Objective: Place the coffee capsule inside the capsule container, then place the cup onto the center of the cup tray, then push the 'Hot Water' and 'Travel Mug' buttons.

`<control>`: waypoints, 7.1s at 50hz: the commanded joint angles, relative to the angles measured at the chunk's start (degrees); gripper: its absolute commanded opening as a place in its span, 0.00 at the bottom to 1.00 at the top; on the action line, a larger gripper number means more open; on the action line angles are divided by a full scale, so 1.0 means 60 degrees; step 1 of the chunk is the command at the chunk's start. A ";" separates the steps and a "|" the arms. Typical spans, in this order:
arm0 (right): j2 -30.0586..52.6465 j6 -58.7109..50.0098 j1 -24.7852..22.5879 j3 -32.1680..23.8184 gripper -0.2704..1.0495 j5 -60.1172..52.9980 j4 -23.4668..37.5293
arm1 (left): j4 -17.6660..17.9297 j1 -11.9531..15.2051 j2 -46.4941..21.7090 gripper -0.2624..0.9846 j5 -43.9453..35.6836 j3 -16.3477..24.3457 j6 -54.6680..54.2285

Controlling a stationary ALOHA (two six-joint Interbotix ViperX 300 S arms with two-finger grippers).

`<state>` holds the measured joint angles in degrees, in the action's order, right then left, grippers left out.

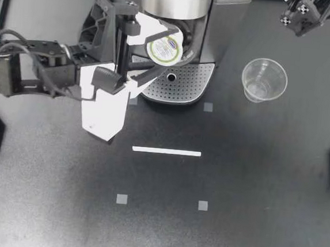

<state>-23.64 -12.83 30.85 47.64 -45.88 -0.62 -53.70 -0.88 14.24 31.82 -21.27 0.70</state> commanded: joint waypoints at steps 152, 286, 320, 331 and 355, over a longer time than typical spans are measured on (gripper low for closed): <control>0.0996 -0.0308 0.0498 -0.2124 0.26 0.2065 0.0000 | -0.2637 -0.0337 0.3486 0.79 -0.2930 -0.3208 -0.6914; 0.0864 -0.0938 -0.2314 -0.0732 0.26 0.3076 0.0117 | -0.1904 -0.0337 0.4072 0.63 -0.4629 -0.5610 -1.0078; 0.0322 -0.1641 -0.3311 0.1216 0.26 0.4336 0.0322 | -0.1538 -0.0103 0.1992 0.63 -0.4614 -0.5303 -1.0078; -0.0908 -0.1875 -0.2637 0.1582 0.26 0.6650 -0.0088 | -0.1538 -0.0073 0.1934 0.63 -0.4614 -0.5332 -1.0063; -0.3735 -0.3735 0.0542 0.3545 0.27 0.8892 -0.0425 | -0.1538 -0.0073 0.1992 0.63 -0.4614 -0.5361 -1.0049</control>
<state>-45.70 -35.07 31.64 69.08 4.92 -3.16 -63.02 -1.49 25.40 4.31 -54.49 -59.68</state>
